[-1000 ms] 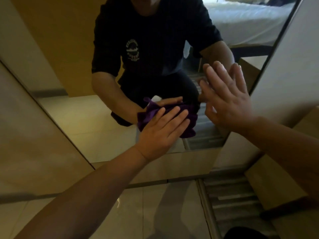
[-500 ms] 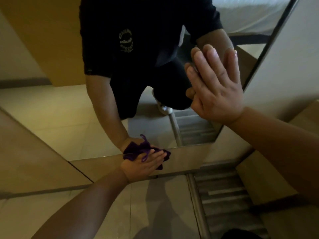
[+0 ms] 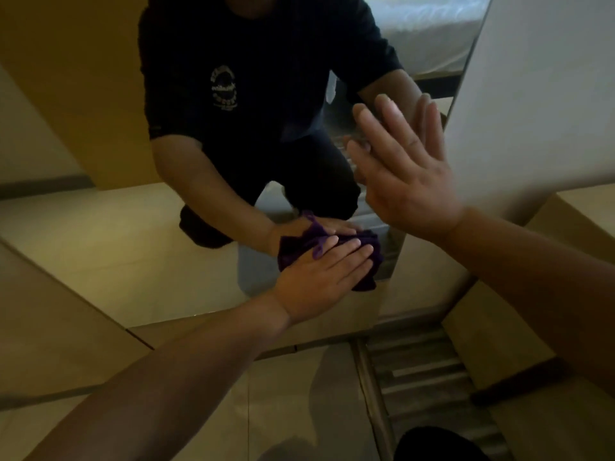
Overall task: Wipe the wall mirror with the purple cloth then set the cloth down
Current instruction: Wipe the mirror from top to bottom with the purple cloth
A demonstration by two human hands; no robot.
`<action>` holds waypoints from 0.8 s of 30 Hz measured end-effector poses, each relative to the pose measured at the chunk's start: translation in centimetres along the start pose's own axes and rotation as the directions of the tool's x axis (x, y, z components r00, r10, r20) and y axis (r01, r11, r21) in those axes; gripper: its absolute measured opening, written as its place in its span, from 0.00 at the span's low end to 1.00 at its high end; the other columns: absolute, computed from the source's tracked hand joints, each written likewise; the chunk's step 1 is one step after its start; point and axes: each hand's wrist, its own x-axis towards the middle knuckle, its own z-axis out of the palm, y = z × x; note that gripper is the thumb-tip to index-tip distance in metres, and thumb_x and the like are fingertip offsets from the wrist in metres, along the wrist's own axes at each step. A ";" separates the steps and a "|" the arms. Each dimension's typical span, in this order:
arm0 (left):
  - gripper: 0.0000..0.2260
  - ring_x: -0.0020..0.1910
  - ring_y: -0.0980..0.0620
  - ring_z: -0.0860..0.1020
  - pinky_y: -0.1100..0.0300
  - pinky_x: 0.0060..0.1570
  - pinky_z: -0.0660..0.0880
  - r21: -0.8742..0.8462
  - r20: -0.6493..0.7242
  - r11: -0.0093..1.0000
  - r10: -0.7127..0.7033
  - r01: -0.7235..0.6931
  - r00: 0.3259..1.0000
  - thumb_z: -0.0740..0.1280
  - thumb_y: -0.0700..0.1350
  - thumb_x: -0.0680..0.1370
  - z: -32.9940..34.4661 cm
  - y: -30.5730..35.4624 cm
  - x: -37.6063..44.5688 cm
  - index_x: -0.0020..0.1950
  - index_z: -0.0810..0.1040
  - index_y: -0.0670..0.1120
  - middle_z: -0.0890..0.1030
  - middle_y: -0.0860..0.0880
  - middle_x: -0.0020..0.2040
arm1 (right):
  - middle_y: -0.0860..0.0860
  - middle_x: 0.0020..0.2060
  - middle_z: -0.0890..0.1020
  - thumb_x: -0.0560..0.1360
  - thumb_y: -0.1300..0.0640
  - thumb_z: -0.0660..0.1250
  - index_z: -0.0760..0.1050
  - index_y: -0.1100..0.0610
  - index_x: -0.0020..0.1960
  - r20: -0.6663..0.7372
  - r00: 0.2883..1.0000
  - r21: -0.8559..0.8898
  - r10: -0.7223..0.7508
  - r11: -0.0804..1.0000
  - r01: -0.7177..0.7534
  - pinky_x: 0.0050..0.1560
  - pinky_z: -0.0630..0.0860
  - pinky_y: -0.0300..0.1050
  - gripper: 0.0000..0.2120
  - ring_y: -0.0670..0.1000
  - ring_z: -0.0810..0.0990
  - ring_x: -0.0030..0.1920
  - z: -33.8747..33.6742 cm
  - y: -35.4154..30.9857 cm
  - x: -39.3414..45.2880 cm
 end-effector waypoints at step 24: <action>0.20 0.73 0.40 0.67 0.44 0.75 0.53 0.040 0.136 0.999 0.031 -0.037 0.990 0.58 0.36 0.79 2.6 1.5 -5.2 0.72 0.67 0.41 0.73 0.41 0.71 | 0.65 0.75 0.60 0.83 0.57 0.55 0.50 0.58 0.80 0.128 0.912 0.171 0.390 0.897 -0.408 0.76 0.49 0.67 0.28 0.60 0.53 0.77 -3.0 3.5 -8.3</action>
